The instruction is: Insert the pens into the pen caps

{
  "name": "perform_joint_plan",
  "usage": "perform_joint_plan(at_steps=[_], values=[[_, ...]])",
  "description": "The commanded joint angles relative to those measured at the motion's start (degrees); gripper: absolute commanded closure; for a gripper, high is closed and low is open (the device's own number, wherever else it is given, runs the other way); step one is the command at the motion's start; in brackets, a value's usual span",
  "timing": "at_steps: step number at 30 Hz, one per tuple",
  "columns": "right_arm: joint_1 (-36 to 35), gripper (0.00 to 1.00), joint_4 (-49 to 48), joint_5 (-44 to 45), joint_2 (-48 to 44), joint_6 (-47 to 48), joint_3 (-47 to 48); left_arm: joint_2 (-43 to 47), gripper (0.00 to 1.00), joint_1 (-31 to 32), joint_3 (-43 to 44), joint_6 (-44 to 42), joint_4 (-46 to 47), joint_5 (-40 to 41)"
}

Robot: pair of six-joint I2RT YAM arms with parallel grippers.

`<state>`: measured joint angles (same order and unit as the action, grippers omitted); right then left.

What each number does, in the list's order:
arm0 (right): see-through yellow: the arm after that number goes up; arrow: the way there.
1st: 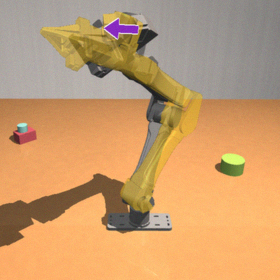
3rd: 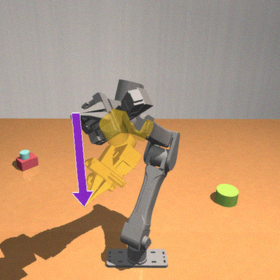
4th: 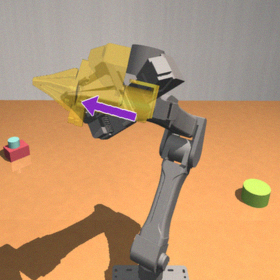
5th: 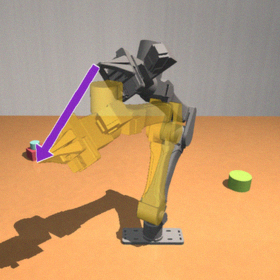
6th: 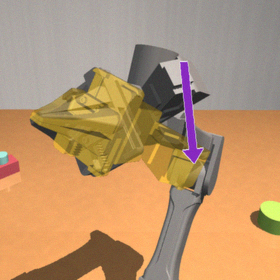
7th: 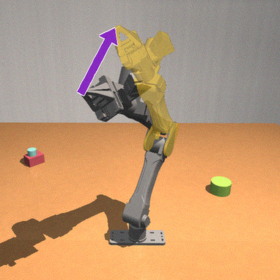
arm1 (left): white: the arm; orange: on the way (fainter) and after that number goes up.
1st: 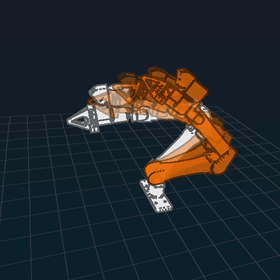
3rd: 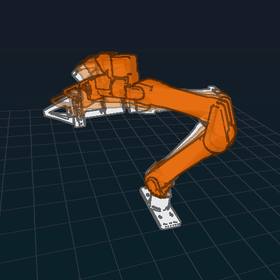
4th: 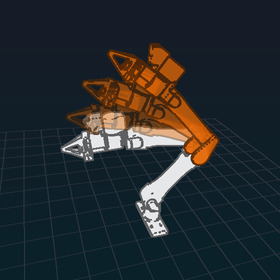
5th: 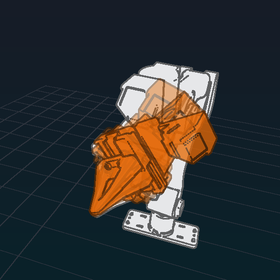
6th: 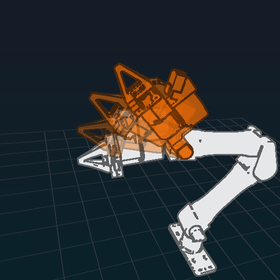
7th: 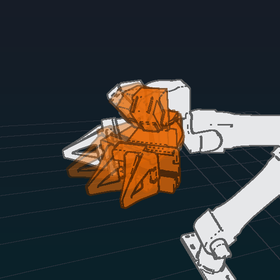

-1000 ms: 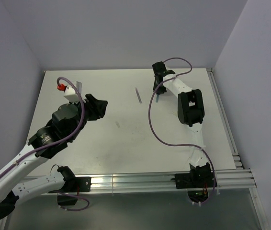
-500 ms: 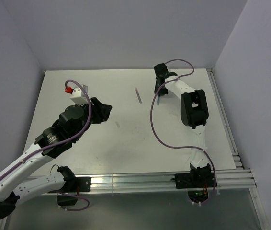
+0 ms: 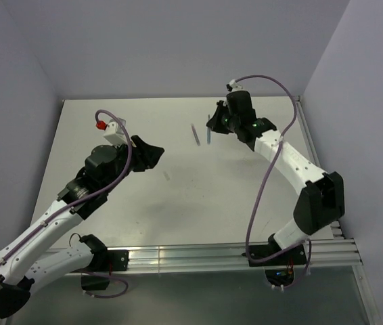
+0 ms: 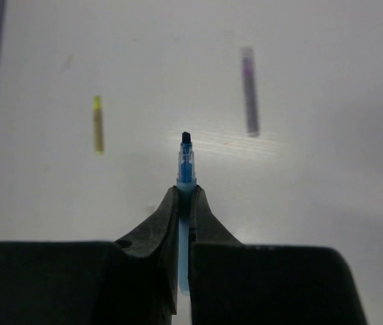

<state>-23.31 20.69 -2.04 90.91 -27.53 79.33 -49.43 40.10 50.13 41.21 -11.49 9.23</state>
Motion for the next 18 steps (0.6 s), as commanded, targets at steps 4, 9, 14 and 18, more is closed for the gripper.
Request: perform_joint_plan(at_steps=[4, 9, 14, 18], values=[[-8.1, 1.0, -14.5, -9.8, -10.9, -6.2, -10.3, -0.1, 0.43, -3.9, -2.1, 1.2, 8.3, -10.7], [-14.9, 1.0, -20.4, -11.0, -16.3, -10.2, -13.6, -0.4, 0.43, -5.8, -3.3, 1.8, 9.1, -14.8], [-17.5, 1.0, -28.7, -12.1, -18.8, -14.7, -17.6, 1.4, 0.43, -7.3, -6.4, 3.5, 14.0, -18.3], [-19.6, 1.0, -33.9, -11.8, -19.5, -17.5, -19.6, 2.4, 0.44, -7.8, -8.4, 4.6, 17.1, -21.4]])
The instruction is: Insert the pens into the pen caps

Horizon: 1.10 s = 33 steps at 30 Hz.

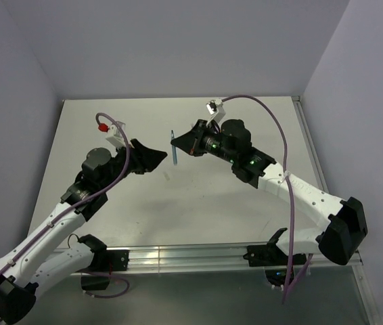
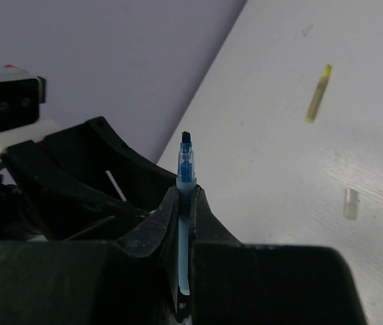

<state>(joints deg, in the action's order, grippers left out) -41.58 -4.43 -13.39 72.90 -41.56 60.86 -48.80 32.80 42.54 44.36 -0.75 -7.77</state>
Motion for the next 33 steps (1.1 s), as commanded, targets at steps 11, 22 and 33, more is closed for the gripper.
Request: perform_joint_plan(at_steps=[11, 22, 33], values=[[-2.9, 1.0, -15.2, 0.2, 0.6, -6.1, -1.4, 4.0, 0.45, -0.9, -1.5, 1.5, 8.8, -8.2], [-5.1, 1.0, -18.7, 1.4, 1.3, -7.3, -1.8, 2.7, 0.45, -1.1, -2.0, 3.5, 11.6, -10.9], [-6.0, 1.0, -20.1, 1.0, 2.0, -7.7, -1.7, 3.4, 0.51, -1.2, -2.6, 4.3, 12.1, -11.7]])
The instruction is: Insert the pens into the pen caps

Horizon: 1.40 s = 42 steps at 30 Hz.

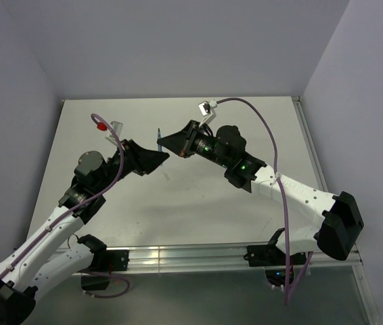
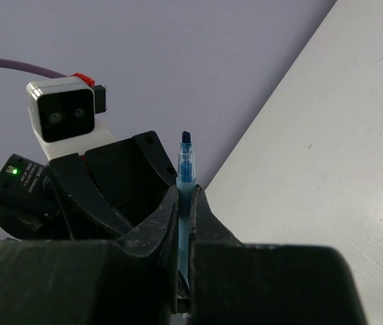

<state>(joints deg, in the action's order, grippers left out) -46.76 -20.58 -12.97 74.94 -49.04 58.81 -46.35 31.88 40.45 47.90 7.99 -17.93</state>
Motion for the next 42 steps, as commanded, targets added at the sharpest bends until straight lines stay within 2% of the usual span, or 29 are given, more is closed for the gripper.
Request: perform_joint_plan(at_steps=[1, 7, 10, 11, 14, 20, 22, 29, 35, 36, 39, 42], values=[[-0.9, 1.0, -4.2, 0.5, -0.1, -0.2, 0.3, 0.7, 0.53, -0.4, -0.5, 0.8, 3.3, -1.8], [-1.3, 1.0, -4.8, 0.7, 0.7, 0.0, 0.4, 0.9, 0.65, -0.6, -0.7, 1.1, 3.4, -2.5], [-1.5, 1.0, -4.9, 1.0, 0.9, 0.3, 0.4, 0.9, 0.78, -0.7, -0.8, 1.2, 3.5, -2.9], [-1.5, 1.0, -4.9, 1.1, 1.1, 0.3, 0.4, 1.1, 0.85, -0.7, -0.8, 1.1, 3.4, -2.8], [-1.6, 1.0, -4.8, 1.2, 1.3, 0.8, 0.6, 1.3, 1.0, -0.8, -0.8, 1.1, 3.0, -2.7], [-1.5, 1.0, -3.7, 2.2, 1.2, 1.9, 0.5, 1.8, 1.0, -0.9, -0.3, 0.2, 0.9, -0.3], [-1.5, 0.9, -1.7, 3.3, 0.7, 3.1, 0.7, 2.0, 1.0, -0.9, 0.7, -0.4, -1.7, 1.7], [-0.5, 0.66, 8.4, 8.6, -2.4, 8.4, 1.2, 2.8, 1.0, -2.6, 6.1, -3.5, -15.2, 16.6], [0.6, 0.63, 20.1, 11.1, -0.1, 15.0, 3.0, 2.8, 1.0, -4.7, 10.6, -9.0, -25.5, 22.4], [1.1, 0.63, 24.4, 11.7, 1.0, 17.1, 5.2, 2.8, 1.0, -5.2, 10.9, -10.9, -26.3, 23.5], [1.6, 0.63, 30.0, 14.1, 7.4, 21.9, 10.6, 3.5, 1.0, -5.7, 11.9, -15.0, -29.9, 26.1], [2.5, 0.65, 36.3, 15.0, 15.2, 25.4, 16.3, 3.4, 1.0, -5.9, 12.6, -18.0, -33.2, 32.0]])
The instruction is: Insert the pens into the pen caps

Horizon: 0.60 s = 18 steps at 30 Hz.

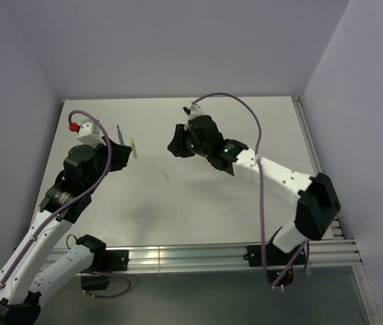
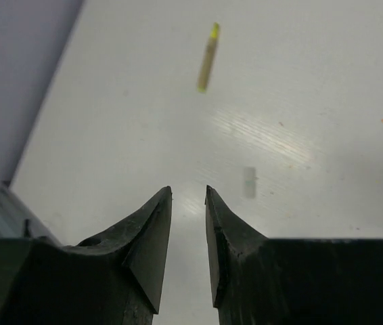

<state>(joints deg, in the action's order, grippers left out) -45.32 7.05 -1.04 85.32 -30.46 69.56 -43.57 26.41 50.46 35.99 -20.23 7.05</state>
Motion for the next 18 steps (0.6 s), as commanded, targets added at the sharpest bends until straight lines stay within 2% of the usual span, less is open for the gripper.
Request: perform_joint_plan(at_steps=[1, 7, 13, 18], values=[[1.2, 0.66, 10.2, 3.1, 6.6, 7.3, 6.7, 0.3, 0.99, -0.6, 2.6, -6.8, -5.6, 9.1], [2.6, 0.69, 15.2, 2.6, 19.8, 12.3, 15.2, -0.9, 1.0, -0.9, 0.1, -8.9, -6.4, 13.4], [2.4, 0.71, 18.8, -0.1, 29.2, 14.4, 21.8, -3.2, 1.0, -2.8, -1.8, -9.0, -5.4, 11.3], [2.0, 0.68, 19.5, -1.7, 33.5, 14.7, 24.3, -3.9, 1.0, -4.4, -2.0, -8.9, -5.0, 9.7]])
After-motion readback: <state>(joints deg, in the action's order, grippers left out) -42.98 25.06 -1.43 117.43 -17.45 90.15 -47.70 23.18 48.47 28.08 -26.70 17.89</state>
